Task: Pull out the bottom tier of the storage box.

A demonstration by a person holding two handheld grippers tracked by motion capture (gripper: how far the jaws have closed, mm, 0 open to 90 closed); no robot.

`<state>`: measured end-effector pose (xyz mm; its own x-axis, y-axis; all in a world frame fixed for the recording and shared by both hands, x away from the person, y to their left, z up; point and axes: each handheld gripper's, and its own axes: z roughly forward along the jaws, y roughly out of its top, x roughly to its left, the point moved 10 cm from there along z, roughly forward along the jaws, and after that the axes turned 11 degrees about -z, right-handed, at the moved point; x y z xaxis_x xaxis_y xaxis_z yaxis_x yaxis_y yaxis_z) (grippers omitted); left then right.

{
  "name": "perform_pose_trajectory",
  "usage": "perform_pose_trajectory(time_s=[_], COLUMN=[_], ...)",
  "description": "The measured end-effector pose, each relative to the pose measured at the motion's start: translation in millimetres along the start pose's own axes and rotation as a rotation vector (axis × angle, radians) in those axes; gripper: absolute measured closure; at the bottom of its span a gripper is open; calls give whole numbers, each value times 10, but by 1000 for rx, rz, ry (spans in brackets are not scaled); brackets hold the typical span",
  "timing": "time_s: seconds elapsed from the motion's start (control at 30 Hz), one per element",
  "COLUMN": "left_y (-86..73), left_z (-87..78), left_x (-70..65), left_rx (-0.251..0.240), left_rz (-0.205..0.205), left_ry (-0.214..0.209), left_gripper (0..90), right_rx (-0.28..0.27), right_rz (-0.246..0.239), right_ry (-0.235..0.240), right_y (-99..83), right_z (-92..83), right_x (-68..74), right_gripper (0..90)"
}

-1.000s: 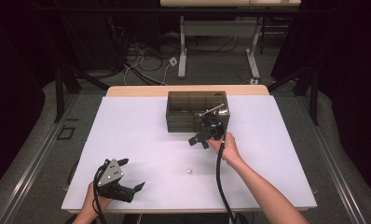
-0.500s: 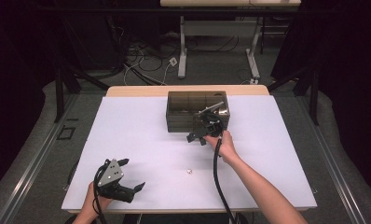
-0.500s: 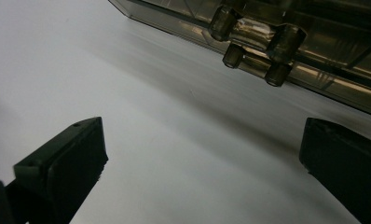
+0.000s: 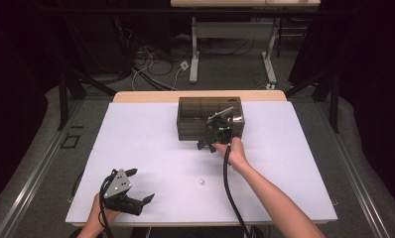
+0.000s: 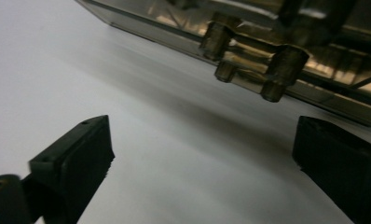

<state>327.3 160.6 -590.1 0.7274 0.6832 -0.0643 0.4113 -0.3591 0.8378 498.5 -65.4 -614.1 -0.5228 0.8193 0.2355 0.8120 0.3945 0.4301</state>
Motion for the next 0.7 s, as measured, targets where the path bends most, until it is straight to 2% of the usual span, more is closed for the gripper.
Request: perform_pose_trajectory(time_s=[0.1,0.13,0.27,0.33,0.37,0.43,0.53,0.57,0.6,0.63,0.67,0.7], left_y=[-2,1,2,-4,-4,-3,-3,-4,-3,-3,-2,-2], left_z=[-1,2,3,1,2,2,4,5,7,8,8,8], left_x=[-1,-1,1,0,-1,0,-1,-1,-3,-3,-4,-5], left_rx=[2,-3,-4,4,4,4,3,4,2,4,3,3], left_rz=[1,0,0,1,0,1,-1,-1,-4,-4,-4,-4], left_ry=[1,1,2,-1,-2,-1,-2,-2,-3,-2,-3,-3], left_gripper=[2,2,2,2,2,2,2,2,2,2,2,2], right_rx=[3,-12,-3,-13,2,9,-6,-5,7,7,-6,-43], right_rz=[15,-5,21,9,30,28,35,42,77,72,83,104], right_ry=[-9,-15,-20,-33,-35,-42,-43,-48,-39,-30,-18,-10], right_y=[5,22,24,35,24,24,37,39,34,34,52,89], right_z=[8,25,41,65,56,58,71,71,63,66,59,71], right_x=[-13,-38,-33,-55,-45,-62,-69,-73,-51,-68,-62,-59], right_gripper=[115,115,151,167,182,202,244,256,270,288,302,319])
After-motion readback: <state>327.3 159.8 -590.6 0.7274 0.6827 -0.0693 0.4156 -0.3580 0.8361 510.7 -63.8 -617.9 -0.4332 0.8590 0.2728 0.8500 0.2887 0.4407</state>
